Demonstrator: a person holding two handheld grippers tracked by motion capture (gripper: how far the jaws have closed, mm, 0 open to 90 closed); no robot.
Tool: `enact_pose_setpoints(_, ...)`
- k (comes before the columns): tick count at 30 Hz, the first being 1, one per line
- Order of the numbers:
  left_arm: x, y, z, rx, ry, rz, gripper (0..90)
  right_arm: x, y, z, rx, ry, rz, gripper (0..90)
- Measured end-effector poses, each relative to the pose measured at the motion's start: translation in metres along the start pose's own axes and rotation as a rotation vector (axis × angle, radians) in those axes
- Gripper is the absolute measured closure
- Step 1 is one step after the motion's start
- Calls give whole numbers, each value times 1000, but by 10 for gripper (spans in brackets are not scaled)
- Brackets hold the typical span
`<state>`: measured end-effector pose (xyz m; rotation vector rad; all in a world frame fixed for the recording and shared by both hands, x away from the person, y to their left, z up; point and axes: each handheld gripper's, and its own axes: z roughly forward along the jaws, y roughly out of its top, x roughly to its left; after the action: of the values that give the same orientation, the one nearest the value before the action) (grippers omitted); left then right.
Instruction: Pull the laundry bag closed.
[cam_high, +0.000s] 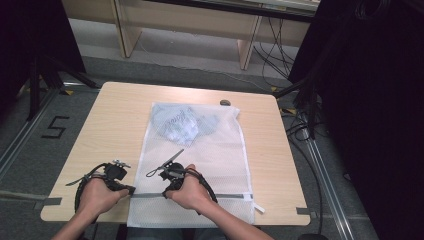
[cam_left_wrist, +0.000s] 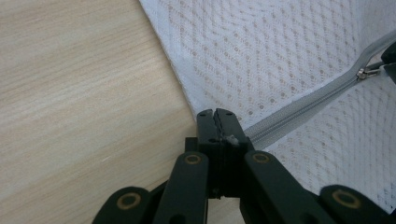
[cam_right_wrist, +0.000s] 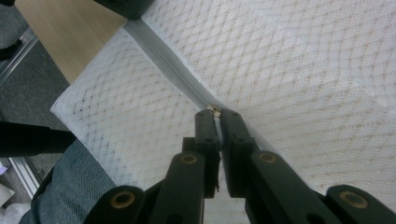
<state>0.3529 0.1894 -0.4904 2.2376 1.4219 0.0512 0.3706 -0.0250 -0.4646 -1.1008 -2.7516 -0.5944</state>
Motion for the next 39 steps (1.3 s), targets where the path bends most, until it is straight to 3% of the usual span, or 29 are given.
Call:
enact_pose_setpoints(1,0,0,0,-2,-2,-1,894,-1,0,1,7,-15,-4,871)
enact_pose_setpoints(7,1,0,0,-1,-3,3,894,-3,-1,-1,1,-4,-19,872)
enact_pose_setpoints(10,1,0,0,-3,-4,1,894,-5,-2,-2,12,-28,-11,872)
enact_pose_setpoints(13,-1,0,1,-3,-4,-22,894,-5,-2,-4,4,-18,-7,872)
enact_pose_setpoints(24,0,1,0,3,1,3,894,-9,-5,-6,9,-20,16,871)
enact_pose_setpoints(25,0,1,0,4,1,6,894,-11,-6,-6,12,-33,-13,871)
enact_pose_setpoints(30,-1,1,1,-3,0,-5,894,-11,-6,-10,12,-10,9,871)
enact_pose_setpoints(31,1,1,0,10,1,15,894,-12,-7,-10,11,-19,4,871)
enact_pose_setpoints(39,0,1,1,0,1,1,895,-13,-9,-11,11,-18,15,871)
